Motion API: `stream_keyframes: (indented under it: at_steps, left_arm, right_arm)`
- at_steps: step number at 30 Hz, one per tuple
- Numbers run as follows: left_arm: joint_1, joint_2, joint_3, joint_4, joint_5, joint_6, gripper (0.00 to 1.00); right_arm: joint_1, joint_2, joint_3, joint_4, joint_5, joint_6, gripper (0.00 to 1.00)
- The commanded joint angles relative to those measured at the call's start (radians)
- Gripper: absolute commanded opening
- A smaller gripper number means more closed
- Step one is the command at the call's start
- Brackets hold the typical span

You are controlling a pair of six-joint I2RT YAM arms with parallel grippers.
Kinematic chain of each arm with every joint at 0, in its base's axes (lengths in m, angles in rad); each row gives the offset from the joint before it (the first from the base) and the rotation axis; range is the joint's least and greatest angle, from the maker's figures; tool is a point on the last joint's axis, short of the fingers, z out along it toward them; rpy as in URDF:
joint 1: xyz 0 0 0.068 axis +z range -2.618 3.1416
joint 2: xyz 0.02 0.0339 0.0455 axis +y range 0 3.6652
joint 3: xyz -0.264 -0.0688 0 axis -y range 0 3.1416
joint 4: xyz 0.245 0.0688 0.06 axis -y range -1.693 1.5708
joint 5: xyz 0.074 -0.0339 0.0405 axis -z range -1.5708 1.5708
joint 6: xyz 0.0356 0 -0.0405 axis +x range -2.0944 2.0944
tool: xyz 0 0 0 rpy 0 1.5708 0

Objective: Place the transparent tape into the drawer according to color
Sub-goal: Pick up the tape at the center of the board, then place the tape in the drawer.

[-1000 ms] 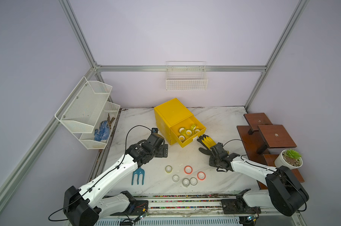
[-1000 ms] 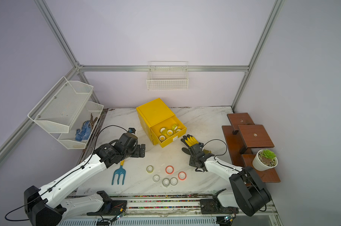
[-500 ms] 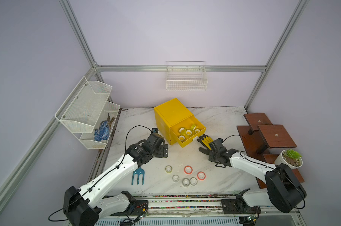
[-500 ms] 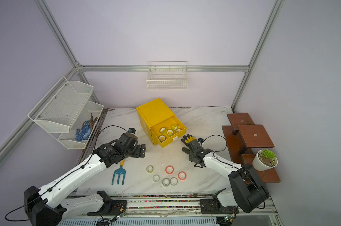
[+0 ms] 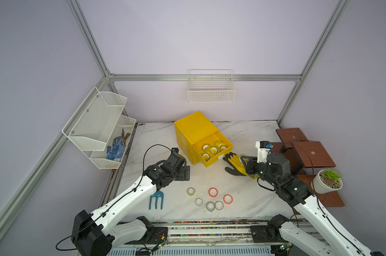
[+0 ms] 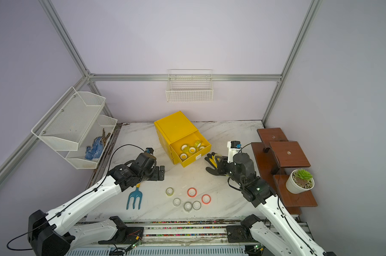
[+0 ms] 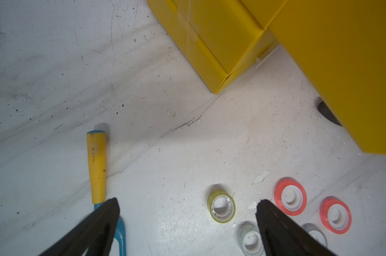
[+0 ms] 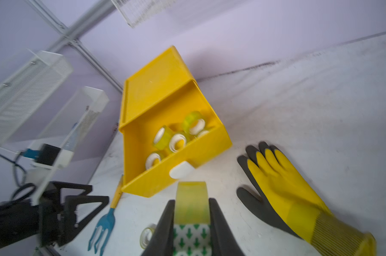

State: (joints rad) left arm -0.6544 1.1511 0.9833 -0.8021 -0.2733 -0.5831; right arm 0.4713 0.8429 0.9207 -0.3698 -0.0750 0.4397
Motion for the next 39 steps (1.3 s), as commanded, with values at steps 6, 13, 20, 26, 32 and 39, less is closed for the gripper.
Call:
stream_keyframes:
  at_steps: [6,13,20,26,32,39]
  left_arm:
    - [0.01,-0.037,0.003,0.014,0.0,-0.028,1.0]
    - [0.01,-0.032,-0.009,0.02,0.039,-0.031,1.0]
    - [0.01,-0.002,-0.008,0.018,0.08,-0.018,1.0]
    - [0.01,0.027,-0.012,0.015,0.118,0.003,1.0]
    - [0.01,0.05,-0.025,0.014,0.148,0.003,1.0]
    - [0.01,0.07,-0.059,0.022,0.194,-0.003,1.0]
  right_arm:
    - [0.011,0.4,0.273,0.169,-0.253,-0.041,0.08]
    - [0.051,0.63,0.404,0.104,-0.147,-0.09,0.07]
    - [0.069,0.722,0.418,0.114,-0.072,-0.092,0.08]
    - [0.07,0.74,0.435,0.127,0.0,-0.098,0.4]
    - [0.071,0.665,0.463,0.15,0.063,-0.101,0.56]
    - [0.071,0.48,0.327,0.216,0.075,-0.064,0.55]
